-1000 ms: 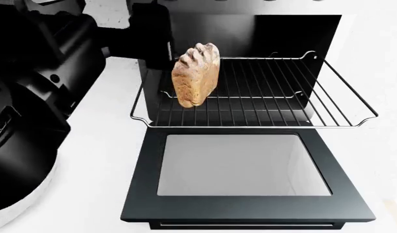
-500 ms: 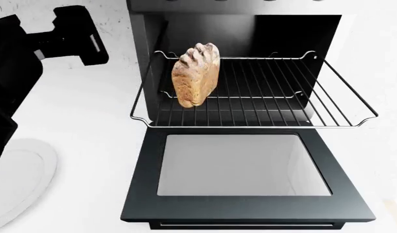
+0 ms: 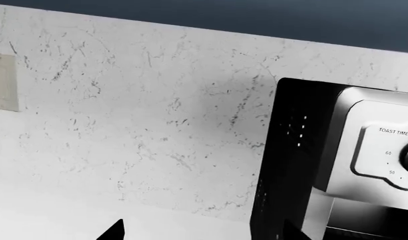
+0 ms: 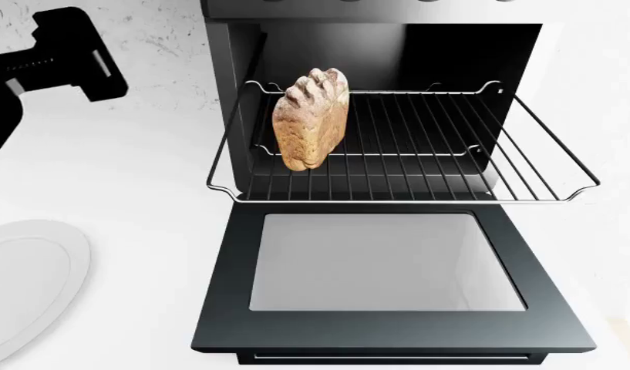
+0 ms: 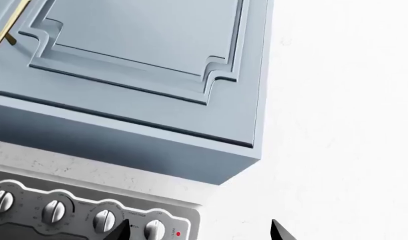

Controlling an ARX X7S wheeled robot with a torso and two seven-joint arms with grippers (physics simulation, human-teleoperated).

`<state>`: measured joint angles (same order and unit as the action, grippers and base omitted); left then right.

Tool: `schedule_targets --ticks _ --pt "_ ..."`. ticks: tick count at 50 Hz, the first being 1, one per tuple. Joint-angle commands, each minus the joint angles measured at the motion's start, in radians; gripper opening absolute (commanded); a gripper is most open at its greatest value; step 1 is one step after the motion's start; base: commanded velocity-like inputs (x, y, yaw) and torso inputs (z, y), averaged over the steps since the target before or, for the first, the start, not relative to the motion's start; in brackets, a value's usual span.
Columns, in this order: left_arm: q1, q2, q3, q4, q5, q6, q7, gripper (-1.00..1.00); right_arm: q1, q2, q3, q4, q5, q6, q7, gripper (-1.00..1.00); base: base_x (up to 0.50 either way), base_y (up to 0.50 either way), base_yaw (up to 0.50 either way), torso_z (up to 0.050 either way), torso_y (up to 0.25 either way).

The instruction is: Place the bread on the top rack of the toaster oven.

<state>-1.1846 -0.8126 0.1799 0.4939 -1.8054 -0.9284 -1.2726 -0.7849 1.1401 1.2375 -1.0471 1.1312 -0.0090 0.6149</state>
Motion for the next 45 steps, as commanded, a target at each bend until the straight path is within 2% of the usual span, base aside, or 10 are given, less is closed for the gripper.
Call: schedule_targets --ticks 1,15,28,35,45 --pt "0.031 -0.018 -0.011 -0.005 0.009 0.009 0.023 1.0 0.0 0.048 -0.007 0.0 -0.01 0.017 0.056 1.0 0.0 0.0 0.0 0.0 0.0" --pt "0.042 -0.001 0.004 -0.035 0.068 0.013 0.074 1.0 0.0 0.124 -0.063 0.0 -0.058 0.017 0.162 1.0 0.0 0.0 0.0 0.0 0.0" --pt "0.079 -0.014 -0.009 -0.002 0.066 0.027 0.085 1.0 0.0 0.015 0.012 0.0 -0.014 0.038 0.054 1.0 0.0 0.0 0.0 0.0 0.0" --pt "0.146 -0.033 -0.048 0.063 0.088 0.055 0.117 1.0 0.0 0.056 -0.097 0.0 -0.098 -0.021 0.137 1.0 0.0 0.0 0.0 0.0 0.0" --pt "0.224 -0.065 -0.115 0.139 0.11 0.093 0.166 1.0 0.0 0.042 -0.132 0.0 -0.152 -0.066 0.147 1.0 0.0 0.0 0.0 0.0 0.0"
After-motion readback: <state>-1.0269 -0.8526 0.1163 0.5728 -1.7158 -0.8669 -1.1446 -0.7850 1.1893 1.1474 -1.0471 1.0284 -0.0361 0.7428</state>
